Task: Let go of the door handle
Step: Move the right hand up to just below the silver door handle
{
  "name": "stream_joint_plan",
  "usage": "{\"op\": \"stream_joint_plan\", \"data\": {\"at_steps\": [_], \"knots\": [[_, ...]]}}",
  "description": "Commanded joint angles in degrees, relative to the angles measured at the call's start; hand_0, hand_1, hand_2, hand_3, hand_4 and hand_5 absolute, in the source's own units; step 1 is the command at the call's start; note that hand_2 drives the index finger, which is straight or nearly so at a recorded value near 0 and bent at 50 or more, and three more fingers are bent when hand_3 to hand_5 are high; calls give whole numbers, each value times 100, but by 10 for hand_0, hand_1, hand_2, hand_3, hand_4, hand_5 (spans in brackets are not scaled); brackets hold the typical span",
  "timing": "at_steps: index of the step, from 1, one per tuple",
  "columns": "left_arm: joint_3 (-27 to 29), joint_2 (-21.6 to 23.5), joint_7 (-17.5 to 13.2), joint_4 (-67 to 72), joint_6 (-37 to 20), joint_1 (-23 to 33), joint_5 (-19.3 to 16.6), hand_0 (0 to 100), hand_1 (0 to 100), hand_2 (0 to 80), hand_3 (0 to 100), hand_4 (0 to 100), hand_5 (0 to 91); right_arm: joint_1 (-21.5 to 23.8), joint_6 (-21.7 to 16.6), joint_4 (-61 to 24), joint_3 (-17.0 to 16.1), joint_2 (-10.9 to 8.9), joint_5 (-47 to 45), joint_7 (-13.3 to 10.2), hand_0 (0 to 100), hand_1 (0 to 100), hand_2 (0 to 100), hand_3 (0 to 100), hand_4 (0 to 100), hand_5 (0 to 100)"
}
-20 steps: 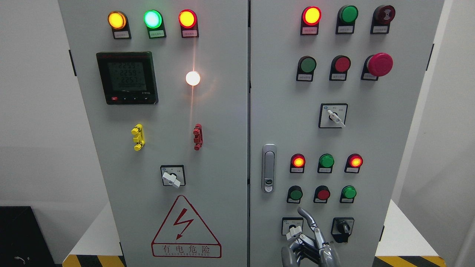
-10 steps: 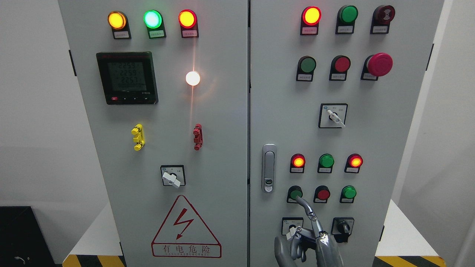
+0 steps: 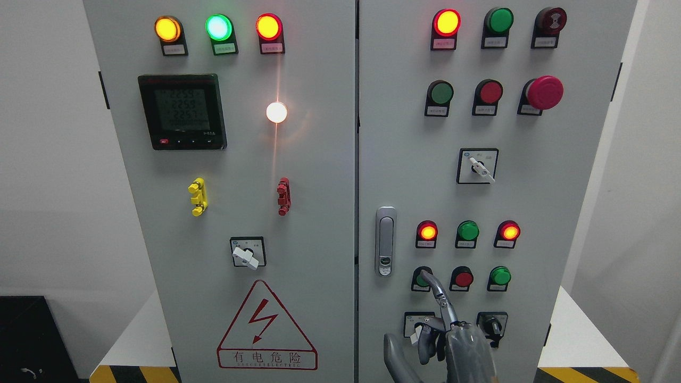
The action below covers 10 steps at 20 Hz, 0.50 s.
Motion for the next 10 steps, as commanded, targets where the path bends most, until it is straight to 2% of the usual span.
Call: {"op": "stream_joint_plan", "data": {"at_steps": [1, 10], "knots": [[0, 0, -3, 0, 5, 0, 0, 120, 556, 0, 0, 0, 0, -180, -33, 365, 16, 83, 971, -2, 433, 417, 104, 1000, 1000, 1000], [0, 0, -3, 0, -4, 0, 0, 120, 556, 0, 0, 0, 0, -391, -164, 699, 7, 83, 1991, -37, 432, 406, 108, 1000, 1000, 1000]]}}
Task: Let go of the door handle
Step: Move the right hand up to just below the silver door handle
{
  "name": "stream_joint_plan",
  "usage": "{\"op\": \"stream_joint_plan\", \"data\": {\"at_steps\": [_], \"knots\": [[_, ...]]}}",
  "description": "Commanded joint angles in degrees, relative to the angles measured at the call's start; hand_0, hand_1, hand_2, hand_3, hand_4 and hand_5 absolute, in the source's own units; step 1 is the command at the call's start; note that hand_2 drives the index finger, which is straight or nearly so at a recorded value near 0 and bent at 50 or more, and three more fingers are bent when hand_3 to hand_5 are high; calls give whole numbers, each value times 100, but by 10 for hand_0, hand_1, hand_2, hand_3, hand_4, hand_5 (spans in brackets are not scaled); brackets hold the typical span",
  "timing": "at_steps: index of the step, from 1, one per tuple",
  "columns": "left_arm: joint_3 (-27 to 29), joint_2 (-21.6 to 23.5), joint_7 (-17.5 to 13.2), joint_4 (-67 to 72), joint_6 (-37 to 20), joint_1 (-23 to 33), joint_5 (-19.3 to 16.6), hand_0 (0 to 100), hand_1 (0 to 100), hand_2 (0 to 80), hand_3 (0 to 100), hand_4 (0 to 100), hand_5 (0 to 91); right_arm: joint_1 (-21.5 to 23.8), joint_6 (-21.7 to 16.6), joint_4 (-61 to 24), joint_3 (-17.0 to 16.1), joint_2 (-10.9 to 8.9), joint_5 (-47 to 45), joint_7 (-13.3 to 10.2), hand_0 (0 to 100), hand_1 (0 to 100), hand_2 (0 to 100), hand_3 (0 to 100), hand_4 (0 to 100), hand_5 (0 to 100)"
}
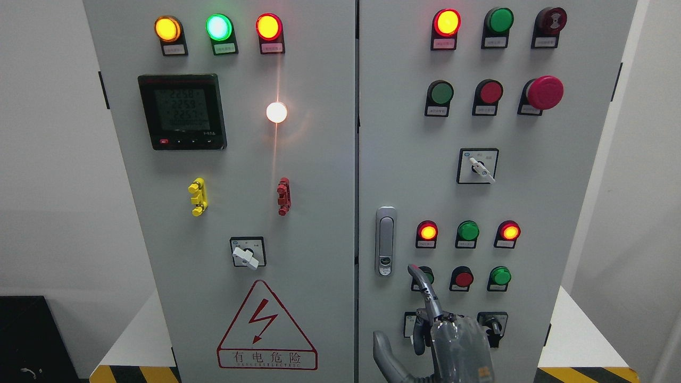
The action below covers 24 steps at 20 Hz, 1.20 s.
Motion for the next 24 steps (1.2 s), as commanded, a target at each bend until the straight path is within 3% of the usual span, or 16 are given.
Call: {"op": "stream_joint_plan", "data": {"at_steps": [1, 12, 15, 24], "knots": [[0, 0, -3, 0, 4, 0, 0, 120, 556, 0, 0, 0, 0, -194, -24, 412, -8, 51, 732, -5, 433, 405, 108, 1000, 1000, 1000], [0, 0, -3, 0, -4, 0, 9, 120, 556, 0, 0, 0, 0, -449, 46, 799, -78, 173, 1638, -49, 426, 400, 111, 1000, 1000, 1000], [0, 0, -3, 0, 4, 0, 0, 120, 556, 0, 0, 0, 0, -519, 274, 860, -87, 253, 1919, -40, 422, 397, 115, 1000, 1000, 1000], [0, 0, -3, 0, -4, 0, 0, 120, 556, 0, 0, 0, 0, -624, 477, 1054, -43, 402, 2174, -5, 404, 395, 124, 1000, 1000, 1000]]}}
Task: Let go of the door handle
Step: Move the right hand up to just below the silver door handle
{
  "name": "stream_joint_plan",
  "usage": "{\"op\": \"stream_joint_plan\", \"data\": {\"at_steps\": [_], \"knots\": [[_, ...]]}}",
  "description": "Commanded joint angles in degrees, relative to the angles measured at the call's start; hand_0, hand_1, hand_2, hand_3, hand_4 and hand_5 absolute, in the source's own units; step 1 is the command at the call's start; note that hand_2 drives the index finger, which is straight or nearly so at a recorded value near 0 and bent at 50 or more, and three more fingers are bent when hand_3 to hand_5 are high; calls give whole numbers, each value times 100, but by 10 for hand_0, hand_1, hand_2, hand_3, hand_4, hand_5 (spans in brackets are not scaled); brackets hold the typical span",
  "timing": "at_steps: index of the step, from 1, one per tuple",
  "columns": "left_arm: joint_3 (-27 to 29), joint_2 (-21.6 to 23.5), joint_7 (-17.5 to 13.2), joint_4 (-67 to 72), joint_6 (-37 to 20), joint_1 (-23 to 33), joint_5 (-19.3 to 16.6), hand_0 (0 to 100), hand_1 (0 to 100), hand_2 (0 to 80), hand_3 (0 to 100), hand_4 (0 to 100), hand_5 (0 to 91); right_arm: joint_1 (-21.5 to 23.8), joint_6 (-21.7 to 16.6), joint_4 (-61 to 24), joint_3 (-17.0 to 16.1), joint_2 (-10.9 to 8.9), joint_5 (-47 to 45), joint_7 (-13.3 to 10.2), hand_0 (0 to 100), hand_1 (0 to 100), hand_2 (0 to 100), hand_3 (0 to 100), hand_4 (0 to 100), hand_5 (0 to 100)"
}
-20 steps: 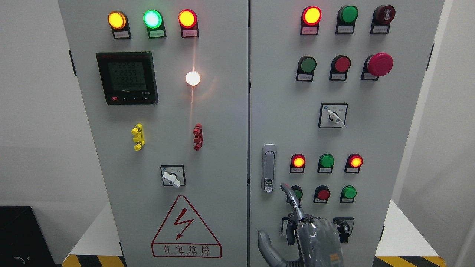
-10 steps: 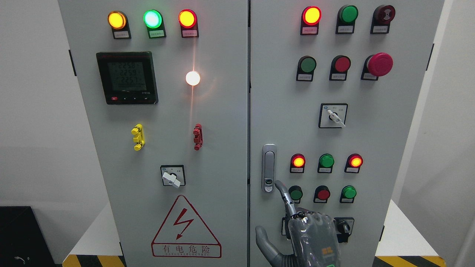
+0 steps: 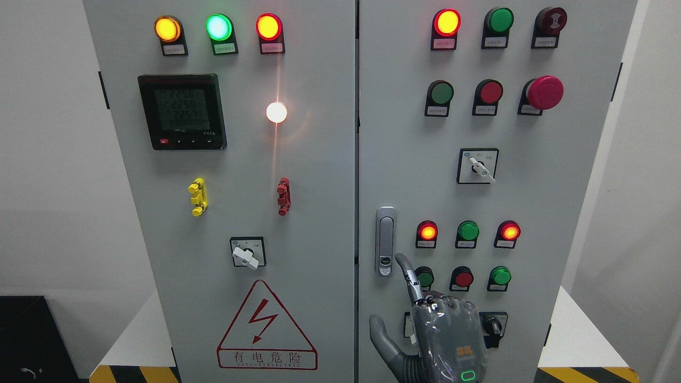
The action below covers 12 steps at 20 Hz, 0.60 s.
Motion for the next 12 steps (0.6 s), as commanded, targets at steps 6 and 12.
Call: {"op": "stream_joint_plan", "data": {"at_steps": [6, 12], "knots": [[0, 0, -3, 0, -4, 0, 0, 120, 556, 0, 0, 0, 0, -107, 106, 346, 33, 190, 318, 74, 399, 393, 127, 1000, 1000, 1000], [0, 0, -3, 0, -4, 0, 0, 120, 556, 0, 0, 0, 0, -107, 106, 399, 42, 199, 326, 83, 396, 388, 133, 1000, 1000, 1000]]}}
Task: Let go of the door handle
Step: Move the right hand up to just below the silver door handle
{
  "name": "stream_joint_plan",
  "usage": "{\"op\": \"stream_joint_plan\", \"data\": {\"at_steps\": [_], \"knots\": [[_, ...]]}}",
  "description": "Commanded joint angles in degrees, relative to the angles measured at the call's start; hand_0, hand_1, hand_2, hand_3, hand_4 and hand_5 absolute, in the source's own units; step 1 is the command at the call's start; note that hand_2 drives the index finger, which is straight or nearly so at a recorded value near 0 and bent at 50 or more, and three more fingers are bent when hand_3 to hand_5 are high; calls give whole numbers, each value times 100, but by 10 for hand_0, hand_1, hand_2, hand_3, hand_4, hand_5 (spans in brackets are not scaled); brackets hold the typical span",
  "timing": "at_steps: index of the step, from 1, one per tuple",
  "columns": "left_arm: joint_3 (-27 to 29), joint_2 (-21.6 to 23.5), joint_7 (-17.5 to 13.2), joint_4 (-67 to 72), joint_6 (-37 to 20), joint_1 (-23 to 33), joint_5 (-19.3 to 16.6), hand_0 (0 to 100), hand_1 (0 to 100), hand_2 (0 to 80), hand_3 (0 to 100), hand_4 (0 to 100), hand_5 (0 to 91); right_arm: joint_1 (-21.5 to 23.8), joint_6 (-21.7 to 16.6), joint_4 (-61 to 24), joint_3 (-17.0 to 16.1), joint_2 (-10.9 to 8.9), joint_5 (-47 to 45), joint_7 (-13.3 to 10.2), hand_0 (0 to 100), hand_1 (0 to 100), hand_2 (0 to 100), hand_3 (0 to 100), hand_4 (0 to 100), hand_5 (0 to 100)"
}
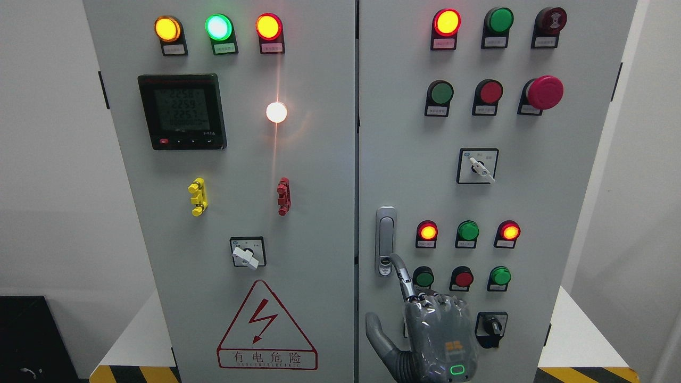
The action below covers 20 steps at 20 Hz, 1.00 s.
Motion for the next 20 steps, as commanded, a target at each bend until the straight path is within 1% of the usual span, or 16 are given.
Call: {"op": "stream_joint_plan", "data": {"at_steps": [1, 12, 17, 20], "knots": [[0, 0, -3, 0, -5, 0, 0, 120, 556, 0, 0, 0, 0, -9, 3, 162, 42, 68, 42, 5, 395, 387, 134, 1000, 1000, 1000], [0, 0, -3, 0, -5, 0, 0, 120, 556, 0, 0, 0, 0, -27, 12, 426, 104, 86, 104, -4, 392, 376, 120, 1000, 1000, 1000], [0, 0, -3, 0, -5, 0, 0, 120, 556, 0, 0, 0, 0, -141, 82, 461, 95, 165, 112, -13, 394, 370, 112, 1000, 1000, 1000], [0, 0, -3, 0, -5, 0, 0, 120, 556, 0, 0, 0, 0, -141, 135, 470, 95, 174, 191, -13, 396, 365, 109, 1000, 1000, 1000]]}}
